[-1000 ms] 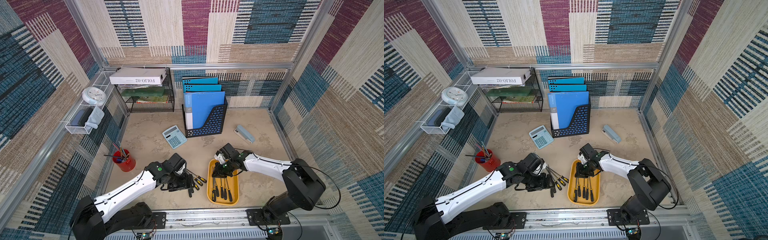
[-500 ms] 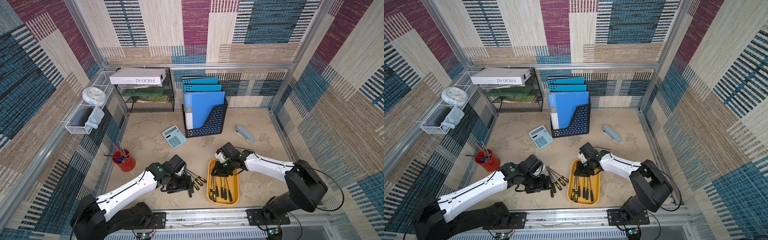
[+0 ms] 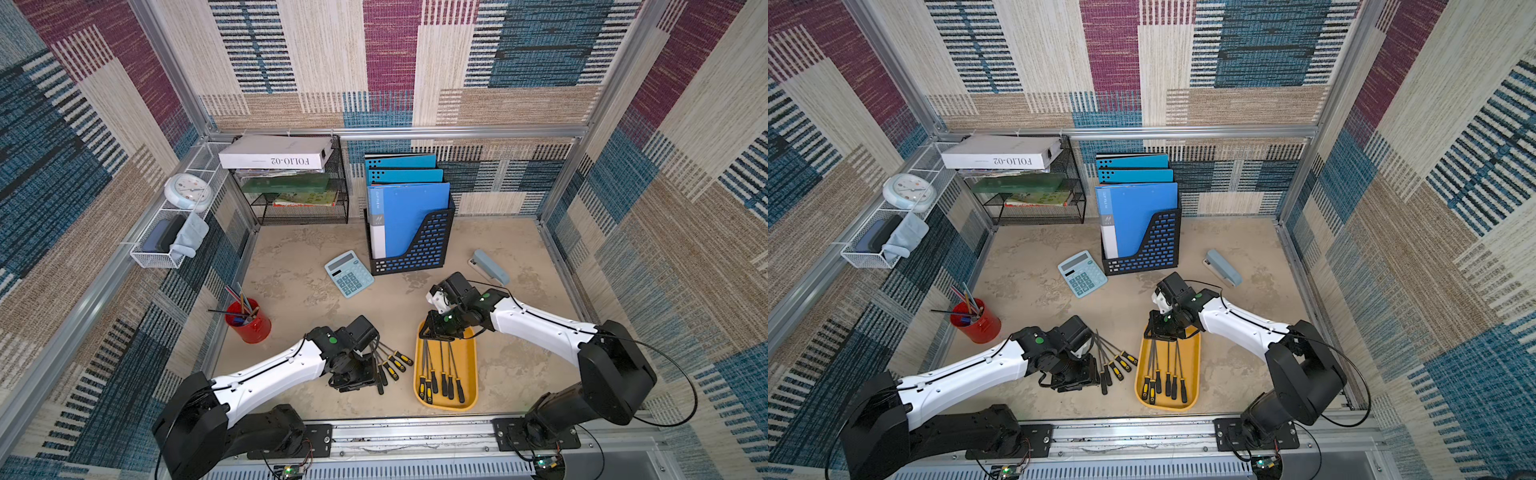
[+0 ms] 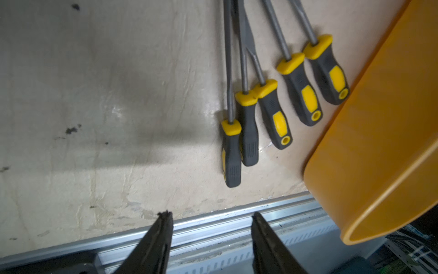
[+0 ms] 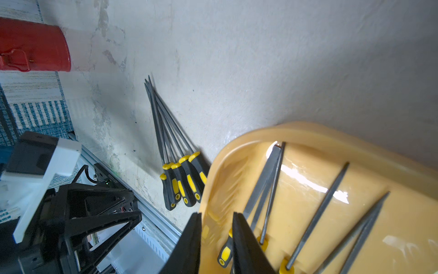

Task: Put the file tool into the storage box
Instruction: Pick up the file tool from the center of the board.

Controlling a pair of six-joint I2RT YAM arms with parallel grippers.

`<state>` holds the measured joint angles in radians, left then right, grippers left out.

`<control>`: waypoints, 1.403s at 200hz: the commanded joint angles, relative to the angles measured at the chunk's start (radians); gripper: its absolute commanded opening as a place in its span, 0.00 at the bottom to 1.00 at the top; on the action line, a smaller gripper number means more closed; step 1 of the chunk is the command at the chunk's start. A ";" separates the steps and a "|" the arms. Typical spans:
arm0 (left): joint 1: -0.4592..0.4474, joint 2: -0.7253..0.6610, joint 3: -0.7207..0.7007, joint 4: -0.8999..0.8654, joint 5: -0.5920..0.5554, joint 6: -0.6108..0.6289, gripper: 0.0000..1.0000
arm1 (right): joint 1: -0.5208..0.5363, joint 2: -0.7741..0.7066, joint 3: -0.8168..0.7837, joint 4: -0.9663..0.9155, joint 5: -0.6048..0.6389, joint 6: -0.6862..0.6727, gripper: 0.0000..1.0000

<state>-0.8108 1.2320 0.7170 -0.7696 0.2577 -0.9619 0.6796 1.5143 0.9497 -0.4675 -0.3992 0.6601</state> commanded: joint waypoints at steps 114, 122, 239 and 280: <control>-0.063 0.242 0.082 0.023 -0.096 -0.054 0.48 | 0.001 -0.006 -0.016 -0.017 -0.015 -0.042 0.28; -0.064 0.253 0.088 0.022 -0.101 -0.053 0.47 | 0.001 -0.005 -0.015 -0.019 -0.016 -0.046 0.28; -0.066 0.345 0.117 0.009 -0.107 -0.034 0.27 | 0.001 0.006 -0.009 -0.022 -0.029 -0.069 0.27; -0.065 0.303 0.124 -0.067 -0.130 -0.004 0.10 | 0.002 0.004 0.001 -0.016 -0.043 -0.062 0.27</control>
<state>-0.8753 1.5627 0.8356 -0.7628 0.1417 -0.9966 0.6800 1.5166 0.9390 -0.4778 -0.4240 0.6056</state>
